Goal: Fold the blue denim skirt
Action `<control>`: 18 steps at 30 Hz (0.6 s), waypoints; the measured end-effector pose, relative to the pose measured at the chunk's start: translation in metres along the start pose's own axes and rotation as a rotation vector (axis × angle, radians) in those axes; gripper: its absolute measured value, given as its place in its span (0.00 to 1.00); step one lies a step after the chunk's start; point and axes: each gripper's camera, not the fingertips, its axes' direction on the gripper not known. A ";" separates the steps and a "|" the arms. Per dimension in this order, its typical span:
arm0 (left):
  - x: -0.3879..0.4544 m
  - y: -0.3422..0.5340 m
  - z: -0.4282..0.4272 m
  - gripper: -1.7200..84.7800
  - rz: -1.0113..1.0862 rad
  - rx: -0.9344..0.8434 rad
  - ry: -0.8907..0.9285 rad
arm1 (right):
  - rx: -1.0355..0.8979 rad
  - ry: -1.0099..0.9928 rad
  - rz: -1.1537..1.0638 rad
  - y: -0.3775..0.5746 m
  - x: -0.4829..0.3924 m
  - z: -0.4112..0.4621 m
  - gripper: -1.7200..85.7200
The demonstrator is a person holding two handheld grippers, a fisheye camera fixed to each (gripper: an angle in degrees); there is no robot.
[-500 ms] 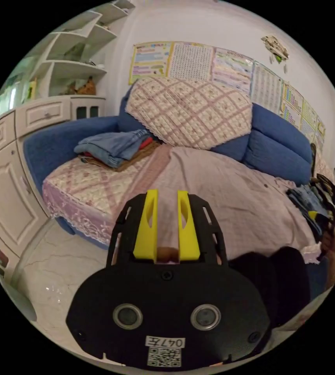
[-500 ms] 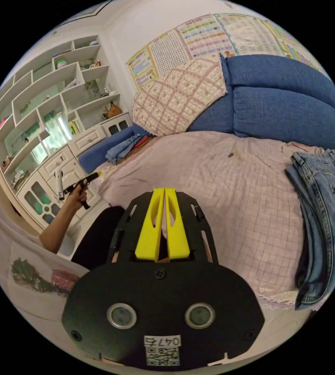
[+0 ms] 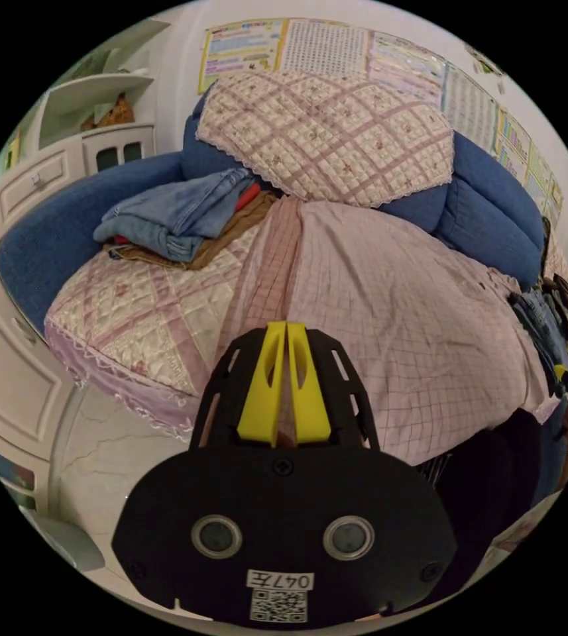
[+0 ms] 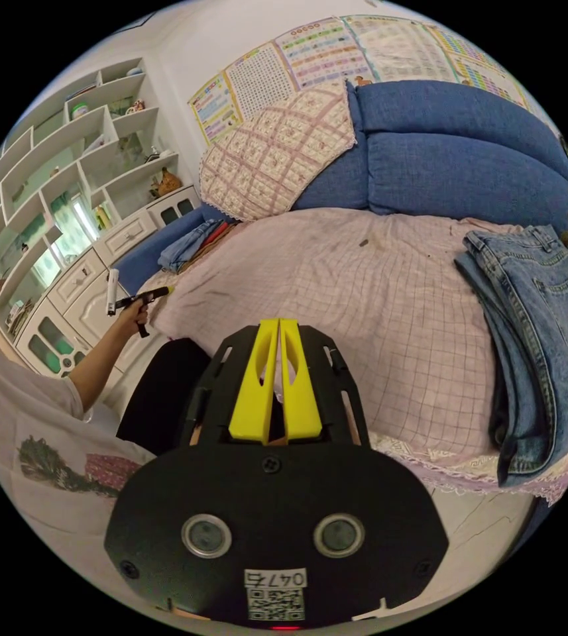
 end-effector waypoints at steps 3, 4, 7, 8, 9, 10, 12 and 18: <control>-0.054 -0.015 -0.037 0.01 -0.075 0.011 0.014 | -0.015 -0.013 0.002 -0.012 -0.008 -0.003 0.01; -0.075 -0.020 -0.042 0.01 -0.100 -0.010 0.019 | -0.014 -0.014 0.003 -0.017 -0.011 -0.005 0.01; -0.120 -0.032 -0.047 0.01 -0.145 -0.048 0.036 | -0.008 -0.024 0.010 -0.027 -0.020 -0.013 0.01; -0.127 -0.035 -0.052 0.01 -0.149 -0.040 0.042 | -0.008 -0.025 0.010 -0.029 -0.022 -0.015 0.01; -0.142 -0.043 -0.064 0.02 -0.143 -0.025 0.050 | -0.009 -0.025 0.005 -0.032 -0.026 -0.019 0.01; -0.155 -0.051 -0.079 0.02 -0.136 -0.011 0.049 | -0.008 -0.015 0.002 -0.035 -0.029 -0.024 0.01; -0.178 -0.058 -0.108 0.04 -0.146 0.018 0.035 | -0.001 0.018 0.001 -0.039 -0.032 -0.034 0.01; -0.267 -0.012 -0.194 0.11 -0.336 0.038 0.154 | -0.024 0.176 0.050 -0.048 -0.024 -0.063 0.02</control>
